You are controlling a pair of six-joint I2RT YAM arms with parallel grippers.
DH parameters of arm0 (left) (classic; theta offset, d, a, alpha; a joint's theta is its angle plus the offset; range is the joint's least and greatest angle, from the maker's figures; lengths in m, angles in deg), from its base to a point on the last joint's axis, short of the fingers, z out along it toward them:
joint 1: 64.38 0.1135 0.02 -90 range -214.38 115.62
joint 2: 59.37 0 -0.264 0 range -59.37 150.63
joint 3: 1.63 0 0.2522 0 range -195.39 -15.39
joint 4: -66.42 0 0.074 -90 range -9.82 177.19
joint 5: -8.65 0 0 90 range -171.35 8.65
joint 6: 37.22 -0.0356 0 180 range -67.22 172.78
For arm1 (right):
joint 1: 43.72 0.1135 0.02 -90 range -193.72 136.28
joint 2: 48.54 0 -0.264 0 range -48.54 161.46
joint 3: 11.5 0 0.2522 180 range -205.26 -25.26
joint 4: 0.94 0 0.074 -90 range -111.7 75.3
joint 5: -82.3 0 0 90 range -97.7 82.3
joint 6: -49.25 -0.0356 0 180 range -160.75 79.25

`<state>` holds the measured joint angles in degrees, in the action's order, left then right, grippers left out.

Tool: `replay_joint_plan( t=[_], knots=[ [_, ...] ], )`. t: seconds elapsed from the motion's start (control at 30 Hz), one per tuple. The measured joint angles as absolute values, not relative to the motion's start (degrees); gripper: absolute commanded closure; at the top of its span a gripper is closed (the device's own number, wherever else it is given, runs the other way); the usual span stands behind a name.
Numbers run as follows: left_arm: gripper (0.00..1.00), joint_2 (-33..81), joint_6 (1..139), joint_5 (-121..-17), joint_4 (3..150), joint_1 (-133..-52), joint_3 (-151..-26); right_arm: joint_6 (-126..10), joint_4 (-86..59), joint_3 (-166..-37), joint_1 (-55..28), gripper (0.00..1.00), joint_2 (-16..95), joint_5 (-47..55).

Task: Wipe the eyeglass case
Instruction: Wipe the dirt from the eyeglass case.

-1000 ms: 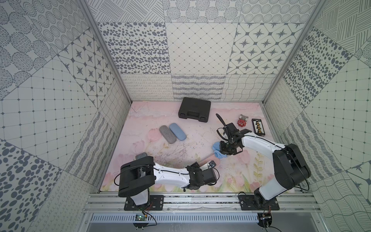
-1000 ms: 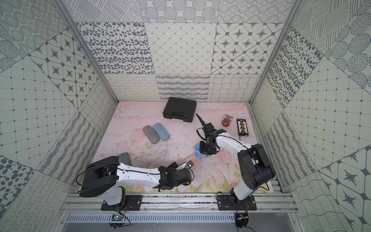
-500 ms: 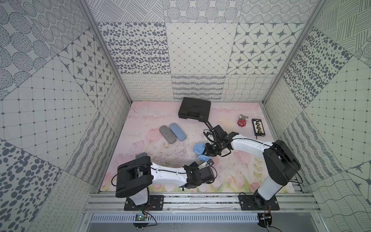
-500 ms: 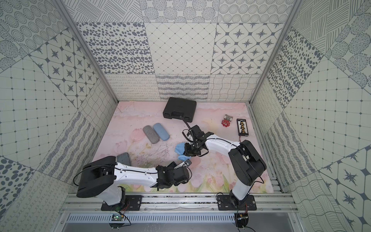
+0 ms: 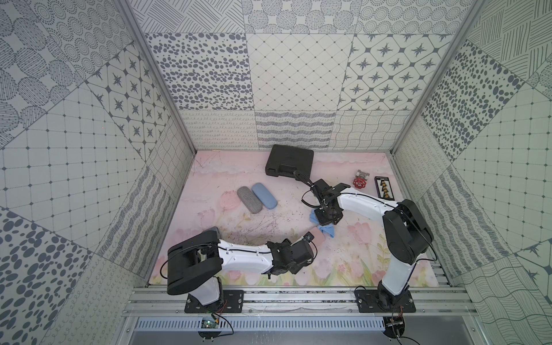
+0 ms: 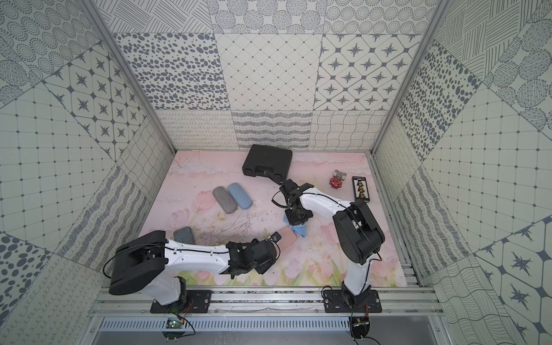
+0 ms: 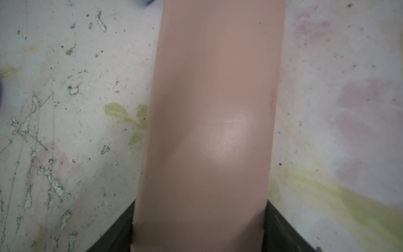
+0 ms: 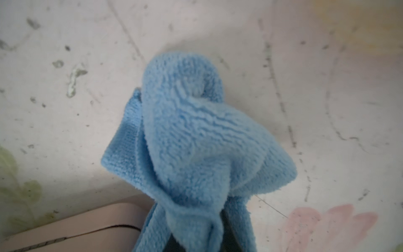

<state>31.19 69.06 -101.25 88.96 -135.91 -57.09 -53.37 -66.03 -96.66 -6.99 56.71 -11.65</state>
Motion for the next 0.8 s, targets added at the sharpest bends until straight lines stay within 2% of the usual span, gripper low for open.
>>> replay_joint_plan(
  t=[0.13, 0.3, 0.43, 0.53, 0.67, 0.8],
  knots=[
    [0.95, 31.3, 69.34, -98.56, 89.81, -134.44, -57.61, -52.06, -63.62, -93.29, -6.16, 1.0, 55.49, -9.7],
    [0.96, 31.54, 70.39, -93.52, 91.1, -131.73, -58.27, -53.52, -59.41, -84.31, -7.4, 1.0, 47.75, -5.64],
    [0.96, 32.57, 72.49, -90.04, 92.26, -130.01, -59.62, -56.52, -61.98, -79.0, -9.02, 1.0, 41.22, 1.84],
    [0.96, 33.82, 73.65, -88.29, 91.82, -129.24, -60.8, -58.62, -63.82, -78.28, -13.19, 1.0, 38.64, 6.63],
    [0.95, 35.11, 73.78, -87.05, 90.4, -128.74, -62.33, -62.29, -63.45, -79.98, -20.01, 1.0, 39.14, 3.11],
    [0.94, 36.05, 74.04, -85.87, 90.1, -128.17, -63.42, -67.19, -60.76, -80.75, -18.99, 1.0, 41.94, -1.72]
  ],
)
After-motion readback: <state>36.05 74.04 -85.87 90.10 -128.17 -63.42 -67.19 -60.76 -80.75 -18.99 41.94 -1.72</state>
